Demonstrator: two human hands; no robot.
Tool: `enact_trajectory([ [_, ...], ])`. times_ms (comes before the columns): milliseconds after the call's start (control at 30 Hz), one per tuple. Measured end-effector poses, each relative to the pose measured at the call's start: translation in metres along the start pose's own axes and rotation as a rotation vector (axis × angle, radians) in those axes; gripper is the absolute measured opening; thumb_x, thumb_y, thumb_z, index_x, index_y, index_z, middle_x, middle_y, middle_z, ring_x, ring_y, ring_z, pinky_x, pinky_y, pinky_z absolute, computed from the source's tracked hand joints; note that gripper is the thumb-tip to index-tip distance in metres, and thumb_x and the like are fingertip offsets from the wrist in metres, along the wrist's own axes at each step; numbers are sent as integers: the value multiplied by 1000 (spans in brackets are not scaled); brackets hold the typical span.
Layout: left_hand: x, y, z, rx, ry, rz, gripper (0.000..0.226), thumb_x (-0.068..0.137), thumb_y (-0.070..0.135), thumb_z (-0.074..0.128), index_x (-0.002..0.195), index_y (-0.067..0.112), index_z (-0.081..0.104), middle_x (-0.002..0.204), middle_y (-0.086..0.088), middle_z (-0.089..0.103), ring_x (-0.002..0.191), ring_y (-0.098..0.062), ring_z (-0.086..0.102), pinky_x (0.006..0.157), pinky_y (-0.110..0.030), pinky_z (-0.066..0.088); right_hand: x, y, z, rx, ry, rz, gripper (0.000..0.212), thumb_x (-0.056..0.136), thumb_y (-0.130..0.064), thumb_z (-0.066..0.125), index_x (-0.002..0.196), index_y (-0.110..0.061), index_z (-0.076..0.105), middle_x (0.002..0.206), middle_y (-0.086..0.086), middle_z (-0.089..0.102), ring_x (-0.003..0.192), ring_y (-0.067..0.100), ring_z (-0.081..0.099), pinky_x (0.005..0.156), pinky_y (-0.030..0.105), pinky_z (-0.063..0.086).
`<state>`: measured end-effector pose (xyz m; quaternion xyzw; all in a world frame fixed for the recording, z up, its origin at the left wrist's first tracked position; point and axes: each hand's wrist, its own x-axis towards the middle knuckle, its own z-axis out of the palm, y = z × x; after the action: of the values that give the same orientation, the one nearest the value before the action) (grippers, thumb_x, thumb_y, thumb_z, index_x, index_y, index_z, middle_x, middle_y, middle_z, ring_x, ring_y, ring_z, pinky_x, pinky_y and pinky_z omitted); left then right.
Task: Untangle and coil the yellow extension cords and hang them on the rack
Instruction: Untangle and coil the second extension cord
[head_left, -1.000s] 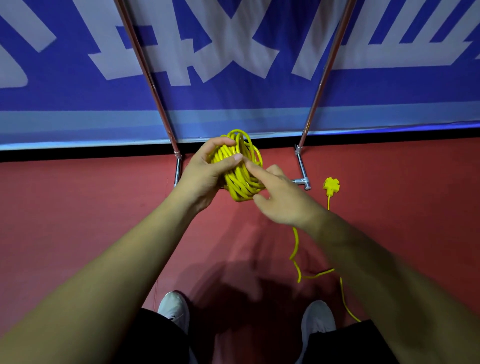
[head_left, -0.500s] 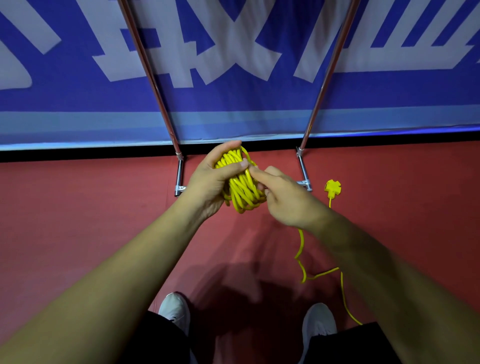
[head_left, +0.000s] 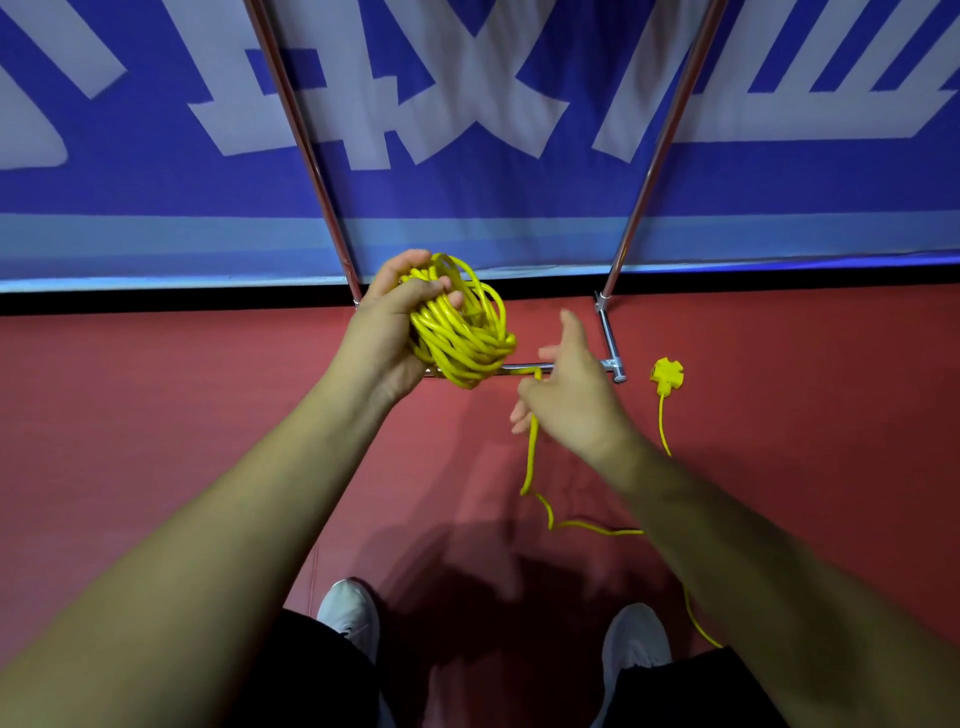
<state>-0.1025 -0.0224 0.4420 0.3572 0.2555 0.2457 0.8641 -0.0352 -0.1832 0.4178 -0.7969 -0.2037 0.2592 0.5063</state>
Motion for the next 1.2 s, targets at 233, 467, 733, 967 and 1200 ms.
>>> enact_trajectory([
  [233,6,9,-12,6,22,129,26,90,-10,51,96,14,54,78,-11,61,67,-22,65,68,-36,56,-6,5,-3,-9,-505,260,21,95,0,43,111,-6,54,71,11,66,58,22,64,58,30,46],
  [467,4,3,-17,530,-13,318,20,89,-7,58,95,12,54,88,-25,55,78,-32,69,76,-61,54,-5,-10,-19,50,-718,202,28,93,-4,56,117,11,57,74,13,62,46,15,50,44,24,32],
  [733,0,-7,-18,962,-282,169,21,89,-10,61,104,4,57,82,-16,60,66,-20,67,64,-33,56,4,-19,-50,107,-842,66,29,90,5,55,117,-3,64,70,7,57,54,16,53,50,22,39],
  [967,-7,-13,-13,972,-479,-33,34,85,-8,65,115,9,60,89,-2,62,71,-16,63,69,-29,52,17,-22,-63,-28,-417,-105,10,80,-6,77,79,-5,67,56,3,62,46,11,43,46,24,30],
  [1200,-16,-17,-4,689,-599,-225,46,89,21,62,133,14,51,82,-22,58,60,-28,57,60,-32,52,24,-21,-65,-46,-236,-274,22,71,-7,85,73,-2,64,52,-4,63,52,5,57,52,17,44],
])
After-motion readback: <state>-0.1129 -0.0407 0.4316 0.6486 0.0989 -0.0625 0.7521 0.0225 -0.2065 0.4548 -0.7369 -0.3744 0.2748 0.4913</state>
